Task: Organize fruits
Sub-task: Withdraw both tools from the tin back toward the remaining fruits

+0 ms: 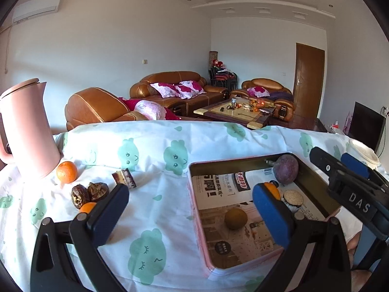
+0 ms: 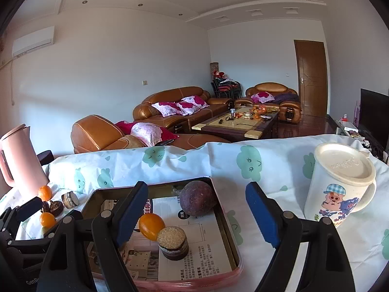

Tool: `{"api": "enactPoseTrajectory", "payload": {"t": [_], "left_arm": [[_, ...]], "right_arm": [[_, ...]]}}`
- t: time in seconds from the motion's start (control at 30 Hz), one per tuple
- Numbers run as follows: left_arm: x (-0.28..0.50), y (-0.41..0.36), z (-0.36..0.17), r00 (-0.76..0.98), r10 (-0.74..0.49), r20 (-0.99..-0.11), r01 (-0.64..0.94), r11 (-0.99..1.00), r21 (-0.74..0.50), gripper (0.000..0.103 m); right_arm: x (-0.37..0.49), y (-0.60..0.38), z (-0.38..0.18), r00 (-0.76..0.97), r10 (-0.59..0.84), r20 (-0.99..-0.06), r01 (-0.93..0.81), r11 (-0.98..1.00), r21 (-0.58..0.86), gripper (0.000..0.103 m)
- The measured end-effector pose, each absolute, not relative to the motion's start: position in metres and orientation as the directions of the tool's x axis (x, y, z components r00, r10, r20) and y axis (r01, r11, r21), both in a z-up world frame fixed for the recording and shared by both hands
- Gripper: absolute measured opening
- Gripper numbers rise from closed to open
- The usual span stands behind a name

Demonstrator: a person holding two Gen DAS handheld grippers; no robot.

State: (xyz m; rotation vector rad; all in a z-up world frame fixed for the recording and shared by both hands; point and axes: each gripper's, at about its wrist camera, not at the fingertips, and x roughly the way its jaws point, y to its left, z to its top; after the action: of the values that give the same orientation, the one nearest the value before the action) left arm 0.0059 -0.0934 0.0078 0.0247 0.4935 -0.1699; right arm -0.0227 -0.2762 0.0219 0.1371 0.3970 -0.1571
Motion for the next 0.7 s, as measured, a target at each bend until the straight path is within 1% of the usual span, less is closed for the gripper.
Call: {"api": "enactPoseTrajectory", "payload": {"t": [0.33, 0.53, 0.7], "left_arm": [[-0.002, -0.071, 0.009, 0.866, -0.16, -0.474, 0.194, 0.981, 0.024, 0.103], [-0.002, -0.044, 0.01, 0.875, -0.139, -0.464, 0.181, 0.982, 0.048, 0.103], [0.003, -0.016, 0.01, 0.876, -0.123, -0.466, 0.155, 0.987, 0.031, 0.103]], "right_arm": [[-0.046, -0.261, 0.02, 0.899, -0.144, -0.413, 0.22, 0.965, 0.144, 0.084], [-0.053, -0.231, 0.02, 0.898, -0.151, -0.414, 0.21, 0.972, 0.101, 0.083], [-0.052, -0.204, 0.019, 0.896, -0.138, -0.422, 0.192, 0.978, 0.087, 0.084]]}}
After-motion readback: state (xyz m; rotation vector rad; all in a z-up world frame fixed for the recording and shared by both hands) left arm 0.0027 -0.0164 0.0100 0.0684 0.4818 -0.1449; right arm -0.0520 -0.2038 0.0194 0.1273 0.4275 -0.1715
